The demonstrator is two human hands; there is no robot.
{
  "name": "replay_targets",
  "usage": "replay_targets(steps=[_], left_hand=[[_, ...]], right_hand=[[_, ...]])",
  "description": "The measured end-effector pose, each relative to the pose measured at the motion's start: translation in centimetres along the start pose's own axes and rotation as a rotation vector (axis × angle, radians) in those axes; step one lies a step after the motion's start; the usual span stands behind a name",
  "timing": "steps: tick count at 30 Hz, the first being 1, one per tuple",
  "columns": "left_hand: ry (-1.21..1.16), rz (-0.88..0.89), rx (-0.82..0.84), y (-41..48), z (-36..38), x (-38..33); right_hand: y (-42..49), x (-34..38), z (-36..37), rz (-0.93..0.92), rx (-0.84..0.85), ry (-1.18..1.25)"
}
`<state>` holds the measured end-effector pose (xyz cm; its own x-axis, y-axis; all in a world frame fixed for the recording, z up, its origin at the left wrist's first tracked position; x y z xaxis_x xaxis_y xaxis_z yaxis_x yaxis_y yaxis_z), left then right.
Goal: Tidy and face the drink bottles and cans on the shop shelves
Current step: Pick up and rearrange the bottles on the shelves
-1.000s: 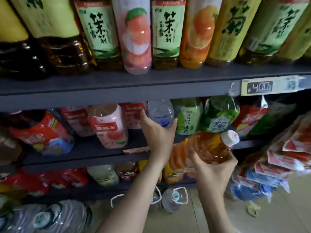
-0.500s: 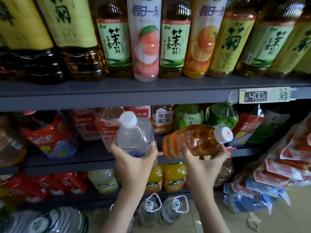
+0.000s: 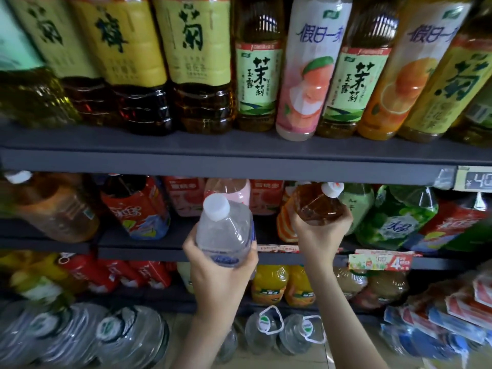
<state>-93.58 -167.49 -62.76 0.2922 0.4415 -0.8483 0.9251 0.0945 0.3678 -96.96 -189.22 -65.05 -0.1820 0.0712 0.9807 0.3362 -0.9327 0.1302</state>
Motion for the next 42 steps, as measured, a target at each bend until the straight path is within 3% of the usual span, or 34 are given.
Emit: replay_targets(steps=[6,12,19,26,31,35,42], left_hand=[[-0.011,-0.111,0.084,0.6,-0.7,-0.3],[-0.006,-0.228,0.145,1.4,-4.0,-1.9],[0.059,-0.33,0.166,2.5,-11.1,-2.5],[0.093,-0.458,0.161,5.9,-17.5,3.0],[0.13,-0.543,0.129,9.6,-21.0,9.5],[0.143,-0.493,0.169,12.7,-22.5,12.6],[0.12,-0.427,0.161,15.0,-21.1,14.6]], right_hand=[[0.9,-0.2,2.2,0.002,0.107,-0.307],[-2.4,3.8,1.6,0.099,0.181,-0.432],[-15.3,11.1,5.9,0.317,0.751,-0.249],[-21.9,9.9,12.9,0.439,0.914,-0.272],[-25.2,6.9,18.3,0.432,0.796,-0.295],[-24.8,5.3,21.4,0.299,0.517,-0.314],[-23.5,2.0,25.8,0.036,0.279,-0.462]])
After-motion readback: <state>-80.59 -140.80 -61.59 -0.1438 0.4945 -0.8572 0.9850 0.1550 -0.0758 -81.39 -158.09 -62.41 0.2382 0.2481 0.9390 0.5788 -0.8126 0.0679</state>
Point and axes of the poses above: each hand's wrist, its own y-axis towards the middle knuckle, its own z-axis out of the palm, x = y × z, the point moved 5 cm from there along y, towards the middle knuckle, and after that the axes turned 11 degrees about y, right-handed, at the moved point
